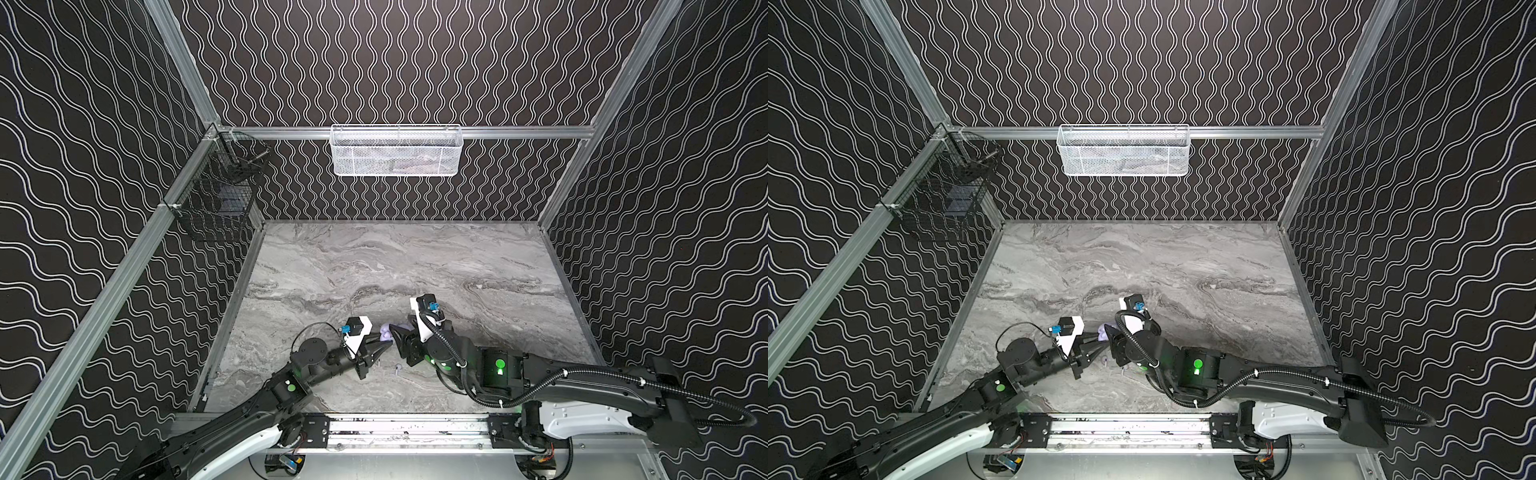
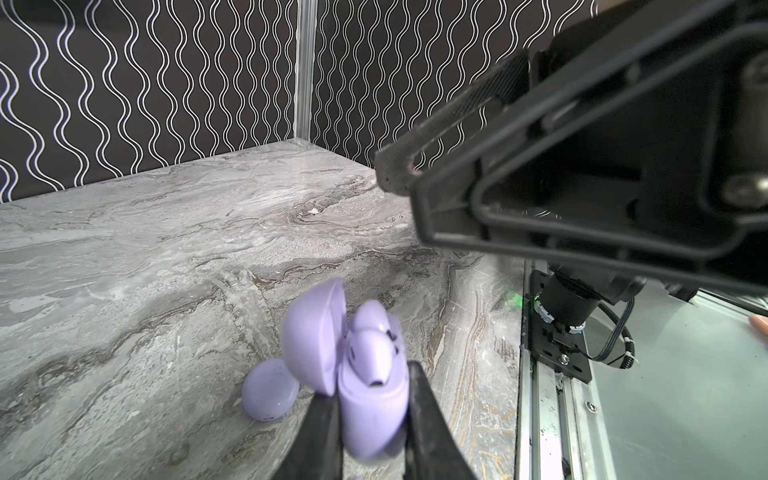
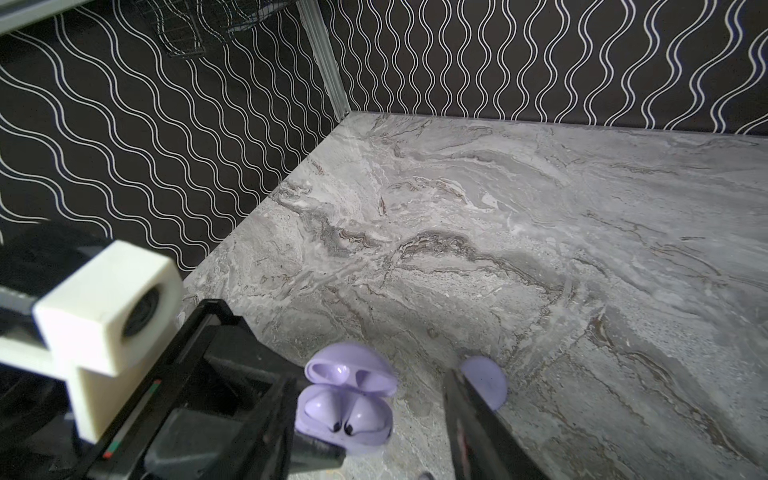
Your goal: Insert the wireless bluetooth earbuds into the charging case
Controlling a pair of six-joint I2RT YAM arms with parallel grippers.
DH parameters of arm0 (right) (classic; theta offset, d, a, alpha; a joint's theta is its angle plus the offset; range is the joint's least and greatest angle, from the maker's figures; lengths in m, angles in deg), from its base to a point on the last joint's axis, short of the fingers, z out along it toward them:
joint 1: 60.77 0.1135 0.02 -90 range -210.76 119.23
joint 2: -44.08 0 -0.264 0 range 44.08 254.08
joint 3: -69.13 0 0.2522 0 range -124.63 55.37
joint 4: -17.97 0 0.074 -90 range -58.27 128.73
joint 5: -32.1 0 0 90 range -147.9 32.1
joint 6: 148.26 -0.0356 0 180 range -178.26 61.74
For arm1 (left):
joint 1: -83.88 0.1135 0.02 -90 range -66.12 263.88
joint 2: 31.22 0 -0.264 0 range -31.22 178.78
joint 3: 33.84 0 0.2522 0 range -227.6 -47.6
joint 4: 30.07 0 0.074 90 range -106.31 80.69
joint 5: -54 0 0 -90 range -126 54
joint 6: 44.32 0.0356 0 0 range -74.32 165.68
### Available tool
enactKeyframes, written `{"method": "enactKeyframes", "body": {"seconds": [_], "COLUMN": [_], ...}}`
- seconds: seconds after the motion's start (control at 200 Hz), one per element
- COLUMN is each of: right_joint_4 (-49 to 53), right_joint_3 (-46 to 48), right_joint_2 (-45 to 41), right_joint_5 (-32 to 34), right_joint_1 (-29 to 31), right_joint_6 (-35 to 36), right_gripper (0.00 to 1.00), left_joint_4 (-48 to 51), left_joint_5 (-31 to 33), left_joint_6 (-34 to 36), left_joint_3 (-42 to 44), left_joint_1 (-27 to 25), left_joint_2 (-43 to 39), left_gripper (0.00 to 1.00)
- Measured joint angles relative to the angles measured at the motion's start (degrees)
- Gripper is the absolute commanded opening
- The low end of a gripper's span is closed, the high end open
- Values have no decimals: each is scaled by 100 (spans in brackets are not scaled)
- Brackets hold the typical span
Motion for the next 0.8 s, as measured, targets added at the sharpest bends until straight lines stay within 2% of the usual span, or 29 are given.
{"method": "enactKeyframes", "body": {"seconds": [0.31,0.571,0.801], "right_joint_4": [549,796,1204], "right_joint_3": [-332,-481,-890], "right_joint_2": [17,66,570], "right_joint_5": [-208,-981,-1851], "right_joint_1": [-448,-1222,-2098], "right_joint_6": [-238,-404,-619], "right_gripper": [61,61,61], "left_joint_4": [2,4,7], "left_joint_5": [0,-2,-2], "left_joint_6": [2,2,2], "left_joint_3": [-2,-7,-7], "left_joint_1": [0,0,0], "left_joint_2": [-7,35,22], "left_gripper": [0,0,0]}}
